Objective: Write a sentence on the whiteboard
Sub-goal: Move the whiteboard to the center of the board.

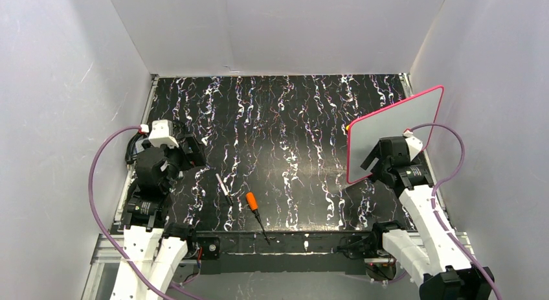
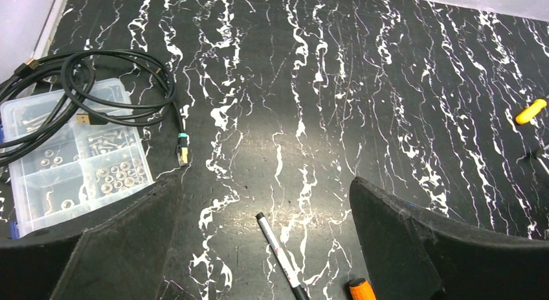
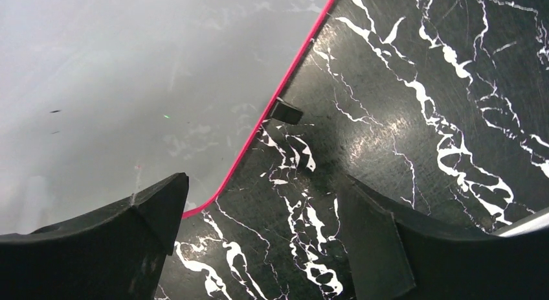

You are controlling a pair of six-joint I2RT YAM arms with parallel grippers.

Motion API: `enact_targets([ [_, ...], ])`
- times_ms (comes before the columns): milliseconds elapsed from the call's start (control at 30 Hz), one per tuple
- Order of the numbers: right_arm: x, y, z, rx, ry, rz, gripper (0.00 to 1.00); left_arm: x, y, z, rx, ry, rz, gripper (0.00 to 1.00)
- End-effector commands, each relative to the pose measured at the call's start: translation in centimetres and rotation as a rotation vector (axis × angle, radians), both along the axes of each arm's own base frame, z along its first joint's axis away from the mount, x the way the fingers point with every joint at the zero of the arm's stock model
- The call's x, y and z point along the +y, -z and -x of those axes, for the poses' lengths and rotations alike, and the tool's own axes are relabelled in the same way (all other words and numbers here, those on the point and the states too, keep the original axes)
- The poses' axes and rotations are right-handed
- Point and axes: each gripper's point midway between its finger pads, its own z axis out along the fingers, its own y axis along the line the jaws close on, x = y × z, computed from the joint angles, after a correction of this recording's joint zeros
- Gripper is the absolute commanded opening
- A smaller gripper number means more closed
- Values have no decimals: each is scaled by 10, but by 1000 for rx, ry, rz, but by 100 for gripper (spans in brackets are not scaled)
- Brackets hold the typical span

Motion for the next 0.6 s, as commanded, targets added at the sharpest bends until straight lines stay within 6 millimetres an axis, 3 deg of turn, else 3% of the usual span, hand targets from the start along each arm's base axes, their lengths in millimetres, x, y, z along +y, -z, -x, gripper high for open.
enact_targets([
  [0,-8,8,-1,-33,94,-11,89,-8,0,2,-2,45,-12,99],
  [167,-12,35,1,14,143,-28,83,-12,0,3,-5,63,-15,99],
  [567,-31,70,-12,12,156,-19,64,-17,1,3,0,82,-13,99],
])
